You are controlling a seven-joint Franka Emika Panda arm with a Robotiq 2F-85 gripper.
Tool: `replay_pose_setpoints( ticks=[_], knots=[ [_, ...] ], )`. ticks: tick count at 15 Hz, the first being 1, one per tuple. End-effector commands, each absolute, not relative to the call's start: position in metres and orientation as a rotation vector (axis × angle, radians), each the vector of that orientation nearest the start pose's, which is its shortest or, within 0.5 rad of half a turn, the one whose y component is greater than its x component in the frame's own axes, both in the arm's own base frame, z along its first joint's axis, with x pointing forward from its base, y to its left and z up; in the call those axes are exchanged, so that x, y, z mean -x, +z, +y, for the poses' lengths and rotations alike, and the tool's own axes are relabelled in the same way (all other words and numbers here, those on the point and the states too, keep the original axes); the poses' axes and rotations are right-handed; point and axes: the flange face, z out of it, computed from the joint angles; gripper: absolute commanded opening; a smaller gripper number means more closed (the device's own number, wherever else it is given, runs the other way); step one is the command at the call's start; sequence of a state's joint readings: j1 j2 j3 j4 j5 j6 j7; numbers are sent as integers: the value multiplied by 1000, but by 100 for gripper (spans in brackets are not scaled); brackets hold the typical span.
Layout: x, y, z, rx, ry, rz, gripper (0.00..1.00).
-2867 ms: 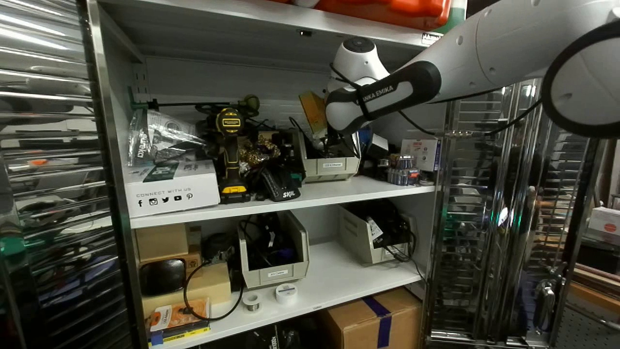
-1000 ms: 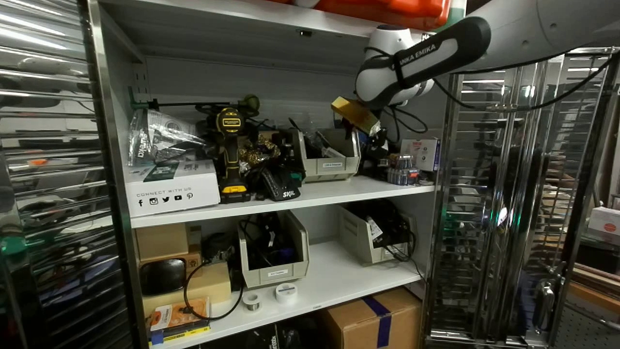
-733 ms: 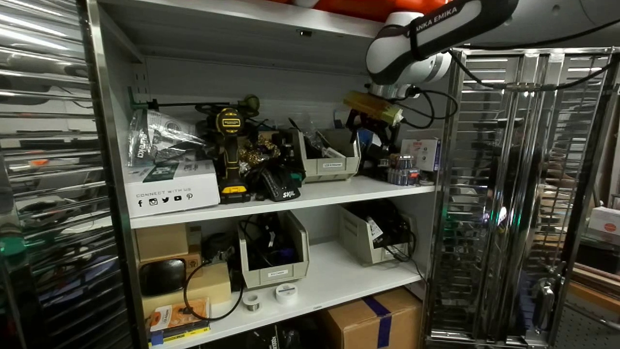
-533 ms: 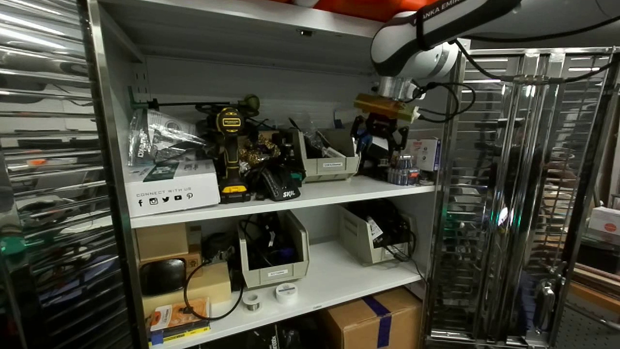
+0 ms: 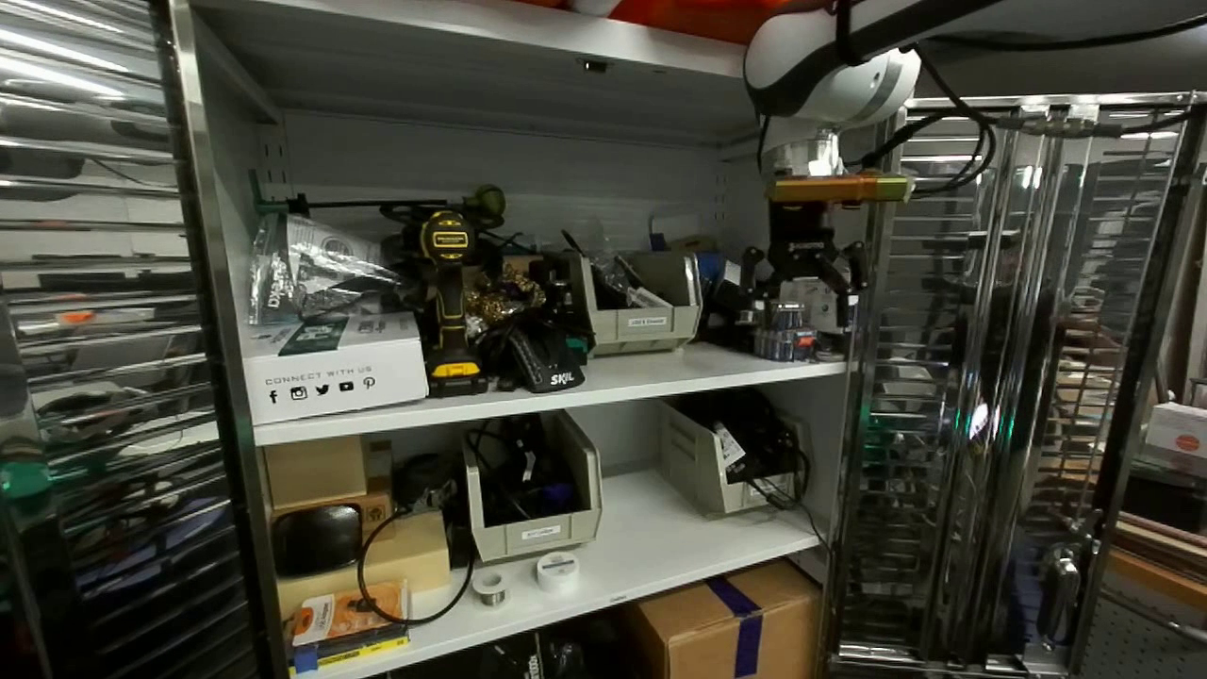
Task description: Put the white extension cable inside the compartment.
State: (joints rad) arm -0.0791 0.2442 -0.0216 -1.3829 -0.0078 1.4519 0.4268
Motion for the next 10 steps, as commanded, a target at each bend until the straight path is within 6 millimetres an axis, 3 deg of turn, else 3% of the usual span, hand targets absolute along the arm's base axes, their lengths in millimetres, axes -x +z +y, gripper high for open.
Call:
replay_pose_setpoints(
  ticks=[1, 5, 7, 8, 10],
  knots=[
    [-585, 605, -66, 3162, 389, 544, 100],
    [-573, 606, -73, 3298, 483, 255, 100],
    [-577, 601, -72, 3318, 465, 102, 100],
    [-582, 566, -81, 3269, 574, 242, 100],
    [-583, 566, -80, 3273, 578, 171, 100]
  ],
)
